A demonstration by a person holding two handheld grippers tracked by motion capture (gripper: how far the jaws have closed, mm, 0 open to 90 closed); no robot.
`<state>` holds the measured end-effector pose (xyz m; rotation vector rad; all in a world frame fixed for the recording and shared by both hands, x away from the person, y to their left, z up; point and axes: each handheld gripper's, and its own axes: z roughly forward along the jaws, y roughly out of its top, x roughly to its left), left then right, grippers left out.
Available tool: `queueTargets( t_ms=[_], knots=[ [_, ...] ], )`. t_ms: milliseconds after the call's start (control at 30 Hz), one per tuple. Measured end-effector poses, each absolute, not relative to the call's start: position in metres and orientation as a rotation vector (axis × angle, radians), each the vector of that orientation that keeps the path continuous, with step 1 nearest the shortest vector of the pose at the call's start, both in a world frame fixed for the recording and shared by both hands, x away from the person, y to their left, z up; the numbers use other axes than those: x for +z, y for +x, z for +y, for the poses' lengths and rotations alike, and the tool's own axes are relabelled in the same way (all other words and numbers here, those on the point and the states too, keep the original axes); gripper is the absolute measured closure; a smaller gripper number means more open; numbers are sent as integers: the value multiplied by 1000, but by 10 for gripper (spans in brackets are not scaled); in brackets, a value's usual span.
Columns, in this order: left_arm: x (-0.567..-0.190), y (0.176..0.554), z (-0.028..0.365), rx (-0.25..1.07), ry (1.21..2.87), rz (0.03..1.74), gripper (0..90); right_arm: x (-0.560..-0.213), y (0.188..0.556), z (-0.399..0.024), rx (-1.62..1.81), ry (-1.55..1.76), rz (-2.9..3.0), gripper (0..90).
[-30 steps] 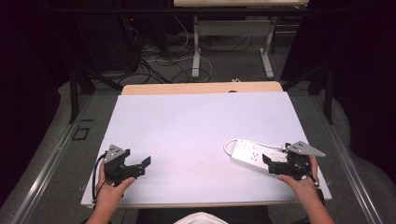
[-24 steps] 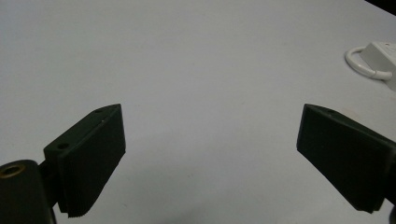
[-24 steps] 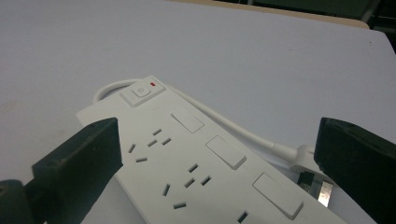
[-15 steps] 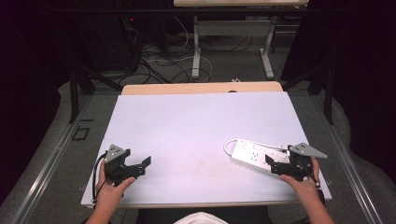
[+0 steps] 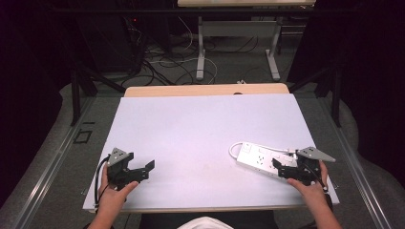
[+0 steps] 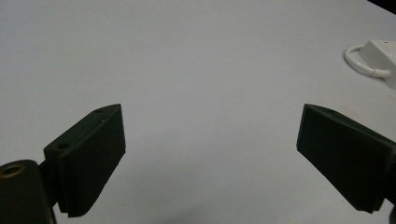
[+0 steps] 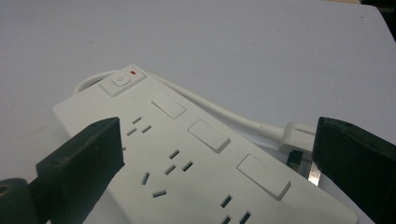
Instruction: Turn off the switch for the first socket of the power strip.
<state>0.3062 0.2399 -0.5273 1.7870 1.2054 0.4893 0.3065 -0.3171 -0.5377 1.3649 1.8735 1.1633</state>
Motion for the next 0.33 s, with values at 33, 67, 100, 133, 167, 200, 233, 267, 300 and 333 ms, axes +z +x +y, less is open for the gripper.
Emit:
queueTargets(
  t_ms=[33,67,100,133,167,200,233,267,300,333],
  knots=[
    [-527,306,240,488,1789,1206,78,-538,307,-317,1165,1367,1872,18],
    [-527,306,240,488,1788,1206,78,-538,307,-317,1164,1370,1871,18],
    [-527,306,240,487,1787,1206,78,-538,307,-317,1164,1370,1871,18],
    [-527,307,240,487,1786,1206,78,-538,307,-317,1164,1371,1871,18],
    [-527,306,240,481,1781,1210,78,-538,307,-317,1164,1371,1871,18],
    [-527,306,240,481,1782,1209,78,-538,307,-317,1164,1372,1871,18],
    [-527,306,240,481,1781,1209,78,-538,307,-317,1165,1372,1870,19],
    [-527,306,240,480,1781,1209,78,-538,307,-317,1165,1372,1870,19],
    [-527,306,240,480,1781,1210,78,-538,307,-317,1165,1371,1870,19],
    [-527,306,240,480,1781,1210,78,-538,307,-317,1166,1370,1870,19]
  ],
)
